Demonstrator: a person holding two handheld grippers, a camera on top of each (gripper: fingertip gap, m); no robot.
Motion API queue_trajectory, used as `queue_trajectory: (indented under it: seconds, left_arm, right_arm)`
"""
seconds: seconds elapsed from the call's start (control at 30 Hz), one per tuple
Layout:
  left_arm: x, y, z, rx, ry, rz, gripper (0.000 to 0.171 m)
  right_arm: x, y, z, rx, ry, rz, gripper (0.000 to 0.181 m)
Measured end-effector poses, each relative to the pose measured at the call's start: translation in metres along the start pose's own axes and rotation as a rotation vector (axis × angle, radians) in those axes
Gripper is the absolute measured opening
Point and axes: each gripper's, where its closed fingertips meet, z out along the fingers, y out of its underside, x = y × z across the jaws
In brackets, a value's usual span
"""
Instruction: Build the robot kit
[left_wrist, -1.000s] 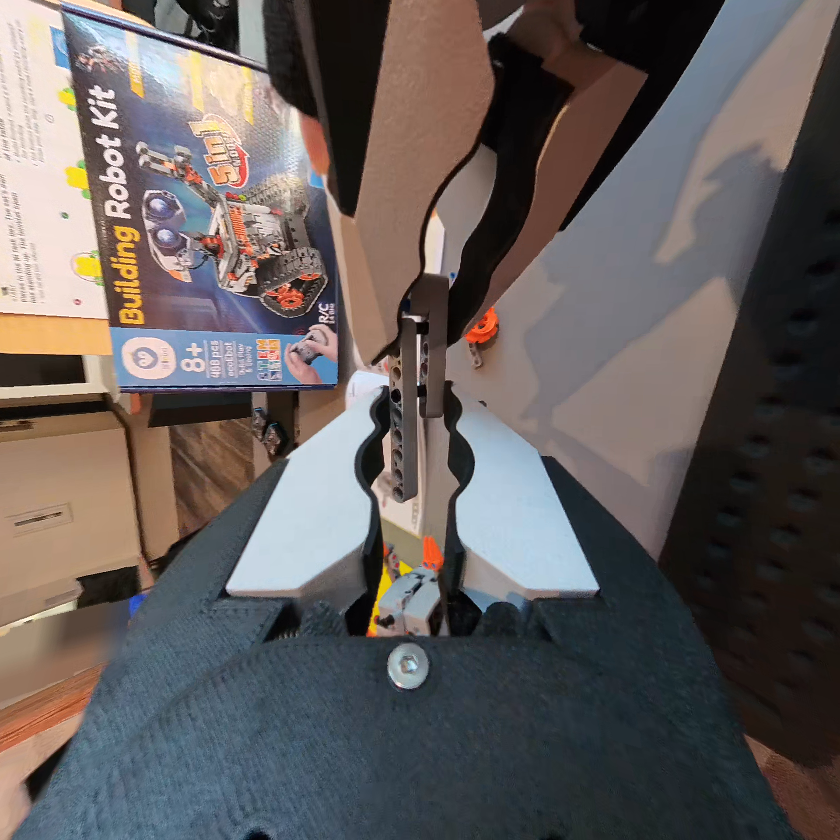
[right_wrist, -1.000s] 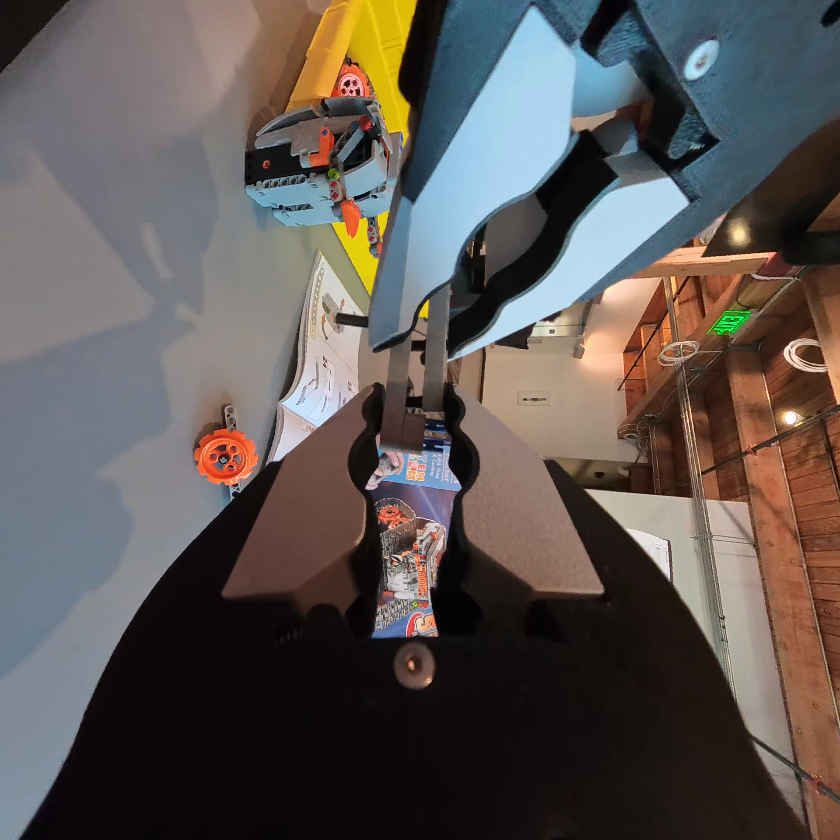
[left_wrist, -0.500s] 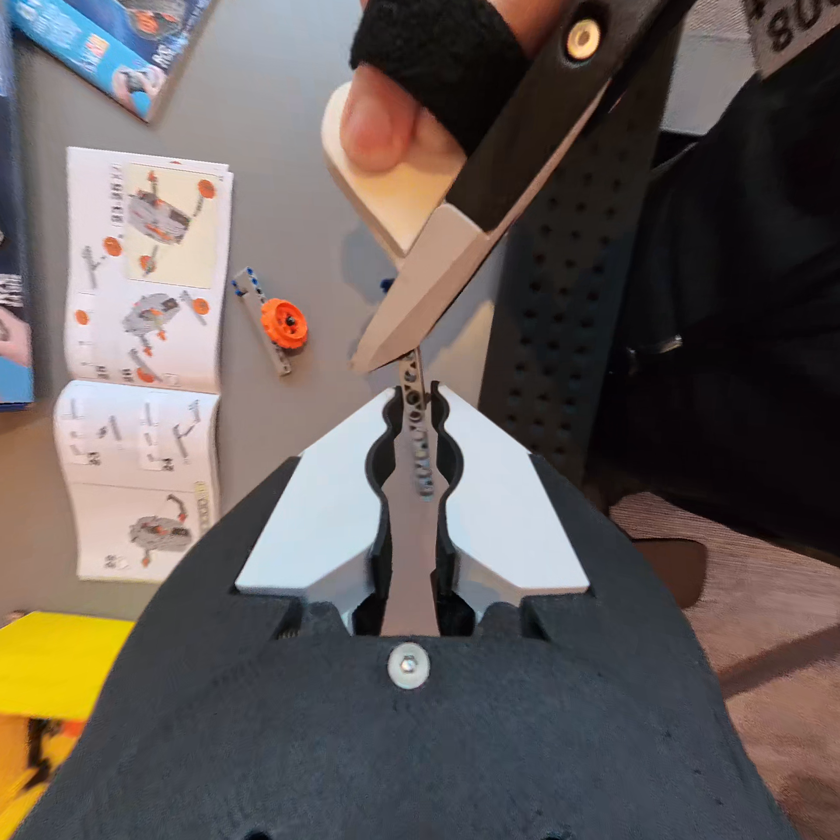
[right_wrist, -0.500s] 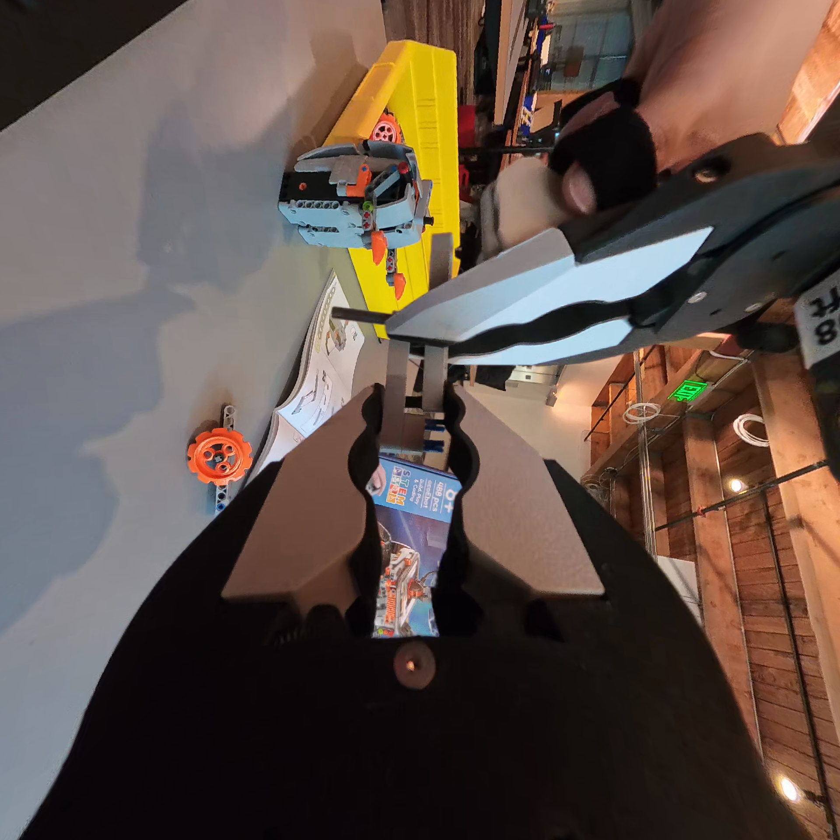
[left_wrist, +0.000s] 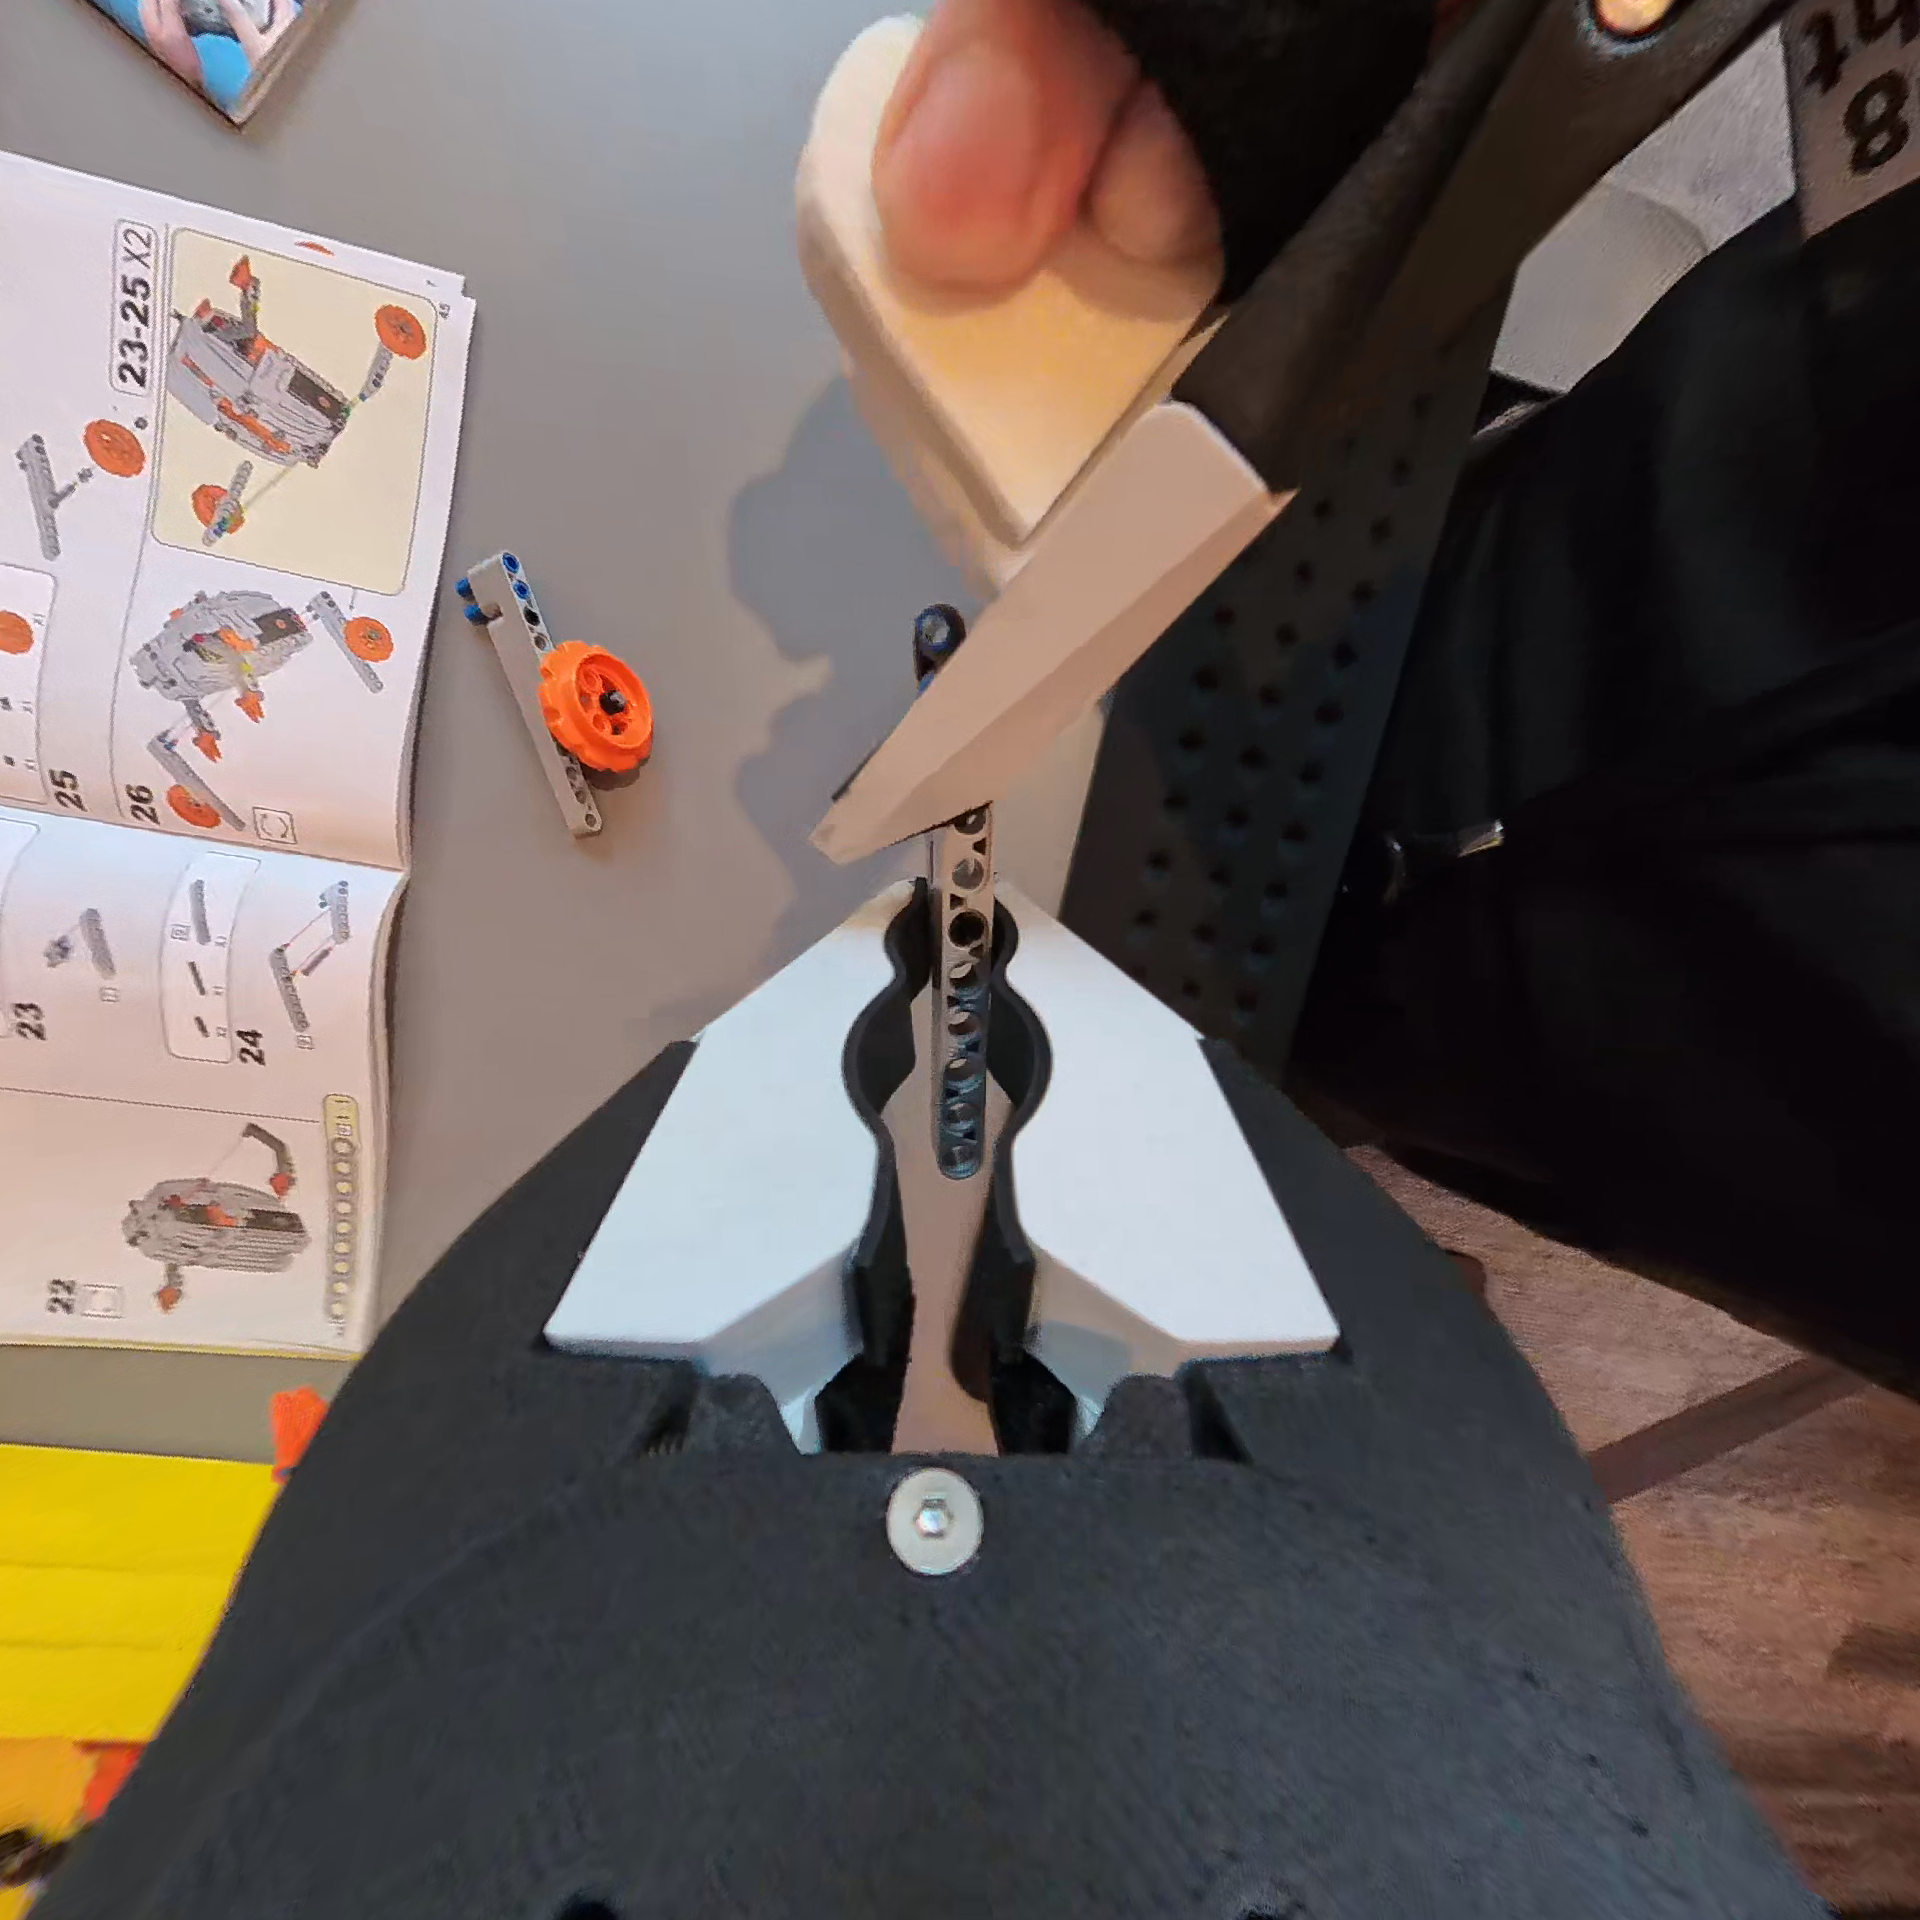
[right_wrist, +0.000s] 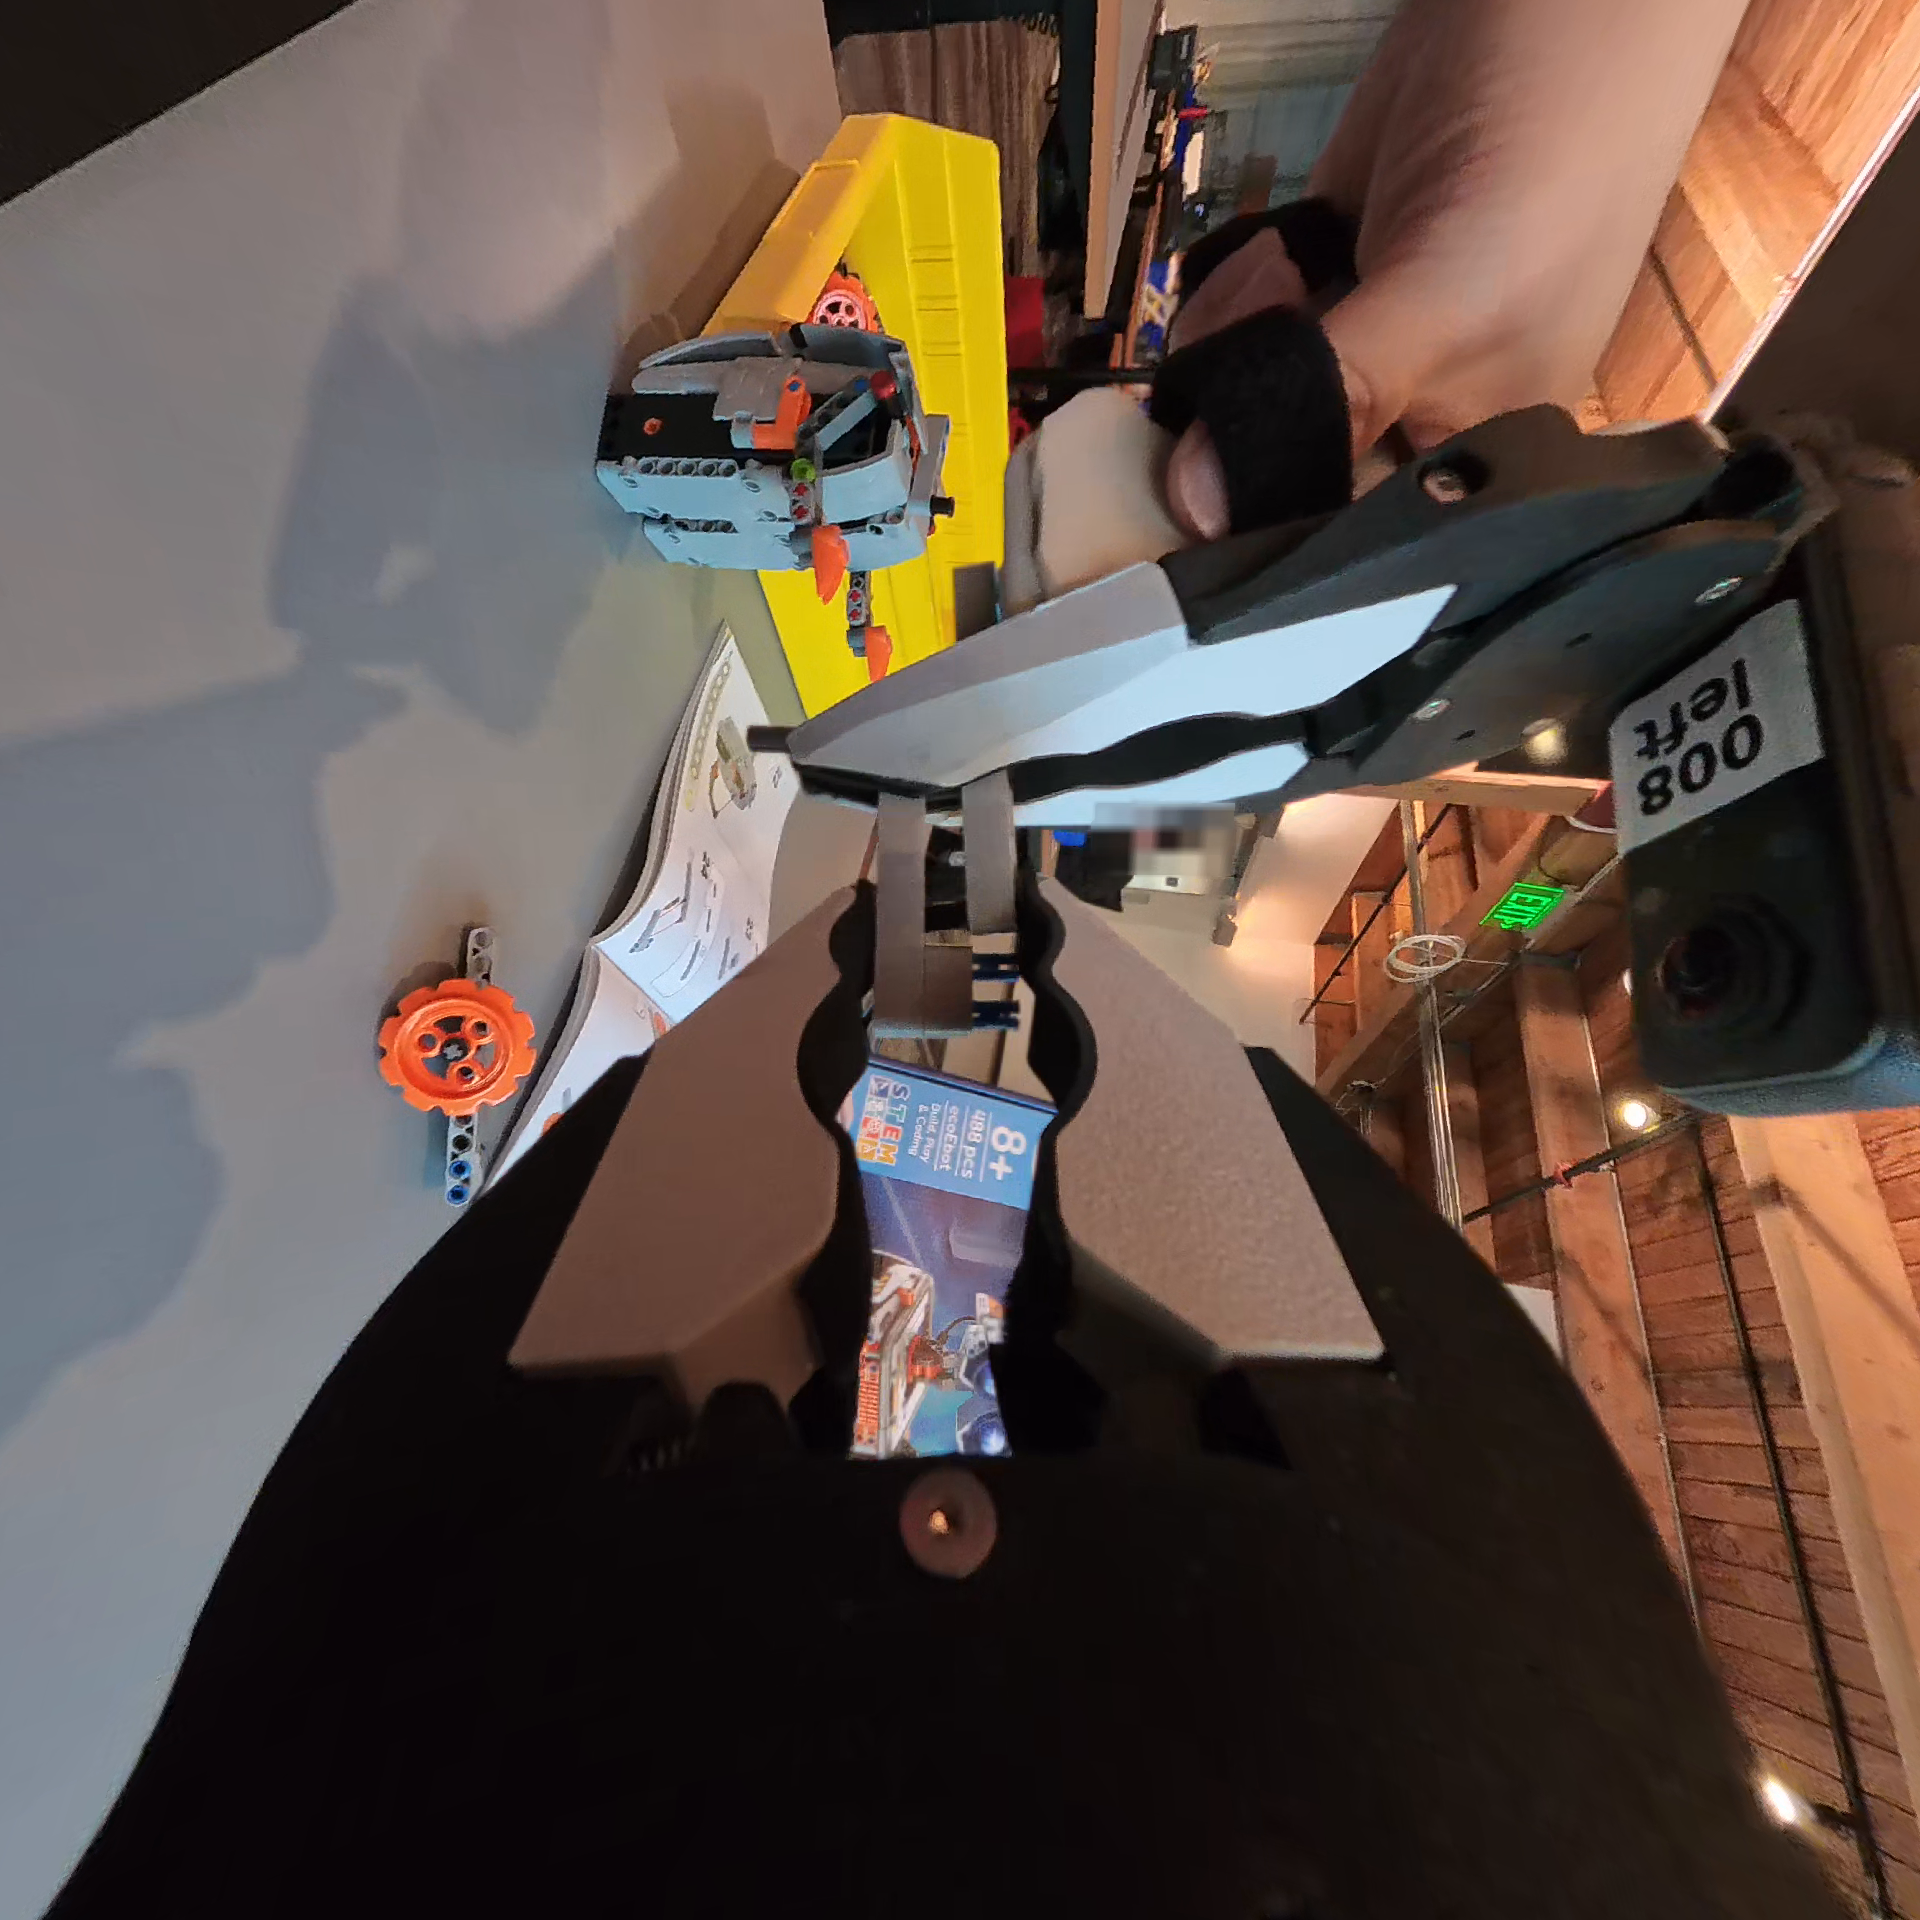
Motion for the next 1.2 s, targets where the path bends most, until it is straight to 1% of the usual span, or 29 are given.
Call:
queue_trajectory:
  seconds: [0.2,0.27,0.3,0.37,0.43,0.57,0.67,0.73,0.77,0.83,0.9,0.93,0.97,1.0,1.07,1.1,1.13,1.2]
  left_arm:
    - [0.005,0.004,-0.005,-0.031,0.044,-0.081,0.006]
    - [0.005,0.005,-0.008,-0.035,0.056,-0.111,0.006]
    - [0.005,0.006,-0.009,-0.034,0.063,-0.128,0.006]
    - [0.004,0.007,-0.012,-0.027,0.068,-0.159,0.006]
    - [0.004,0.008,-0.015,-0.011,0.078,-0.179,0.006]
    - [-0.003,0.017,-0.014,-0.047,0.08,-0.23,0.006]
    - [-0.005,0.023,-0.012,-0.085,0.082,-0.242,0.006]
    - [-0.002,0.02,-0.011,-0.089,0.101,-0.241,0.006]
    - [-0.001,0.019,-0.01,-0.092,0.107,-0.235,0.006]
    - [0.002,0.015,-0.009,-0.084,0.123,-0.225,0.006]
    - [0.004,0.014,-0.007,-0.086,0.133,-0.226,0.006]
    - [0.004,0.015,-0.005,-0.099,0.131,-0.221,0.006]
    - [0.004,0.016,-0.003,-0.109,0.132,-0.22,0.006]
    - [0.005,0.016,-0.002,-0.116,0.141,-0.223,0.006]
    - [0.006,0.015,0.001,-0.132,0.15,-0.225,0.006]
    - [0.006,0.016,0.001,-0.146,0.148,-0.223,0.006]
    - [0.005,0.016,0.002,-0.16,0.141,-0.219,0.006]
    - [0.005,0.017,0.003,-0.189,0.13,-0.214,0.006]
  right_arm:
    - [0.004,-0.001,0.002,0.038,0.026,0.068,0.027]
    - [0.008,0.001,0.002,0.046,0.053,0.092,0.03]
    - [0.011,0.002,0.001,0.052,0.066,0.113,0.036]
    - [0.015,0.005,0.0,0.074,0.075,0.168,0.039]
    - [0.012,0.008,0.001,0.108,0.045,0.251,0.034]
    - [-0.002,0.02,0.009,0.139,-0.014,0.379,0.035]
    - [0.008,0.014,0.003,0.253,-0.045,0.561,0.034]
    - [0.011,0.009,0.001,0.306,-0.147,0.726,0.026]
    - [0.009,0.008,0.0,0.307,-0.213,0.782,0.028]
    - [-0.003,0.007,-0.005,0.282,-0.359,0.8,0.028]
    - [-0.008,0.024,-0.009,0.177,-0.389,0.759,0.028]
    - [-0.006,0.03,-0.013,0.147,-0.383,0.74,0.028]
    - [0.0,0.029,-0.017,0.162,-0.353,0.725,0.029]
    - [0.007,0.021,-0.022,0.215,-0.324,0.692,0.029]
    - [0.017,-0.008,-0.034,0.354,-0.253,0.577,0.03]
    - [0.018,-0.018,-0.036,0.381,-0.241,0.538,0.028]
    - [0.018,-0.021,-0.034,0.368,-0.255,0.564,0.025]
    - [0.021,-0.016,-0.026,0.322,-0.333,0.767,0.03]
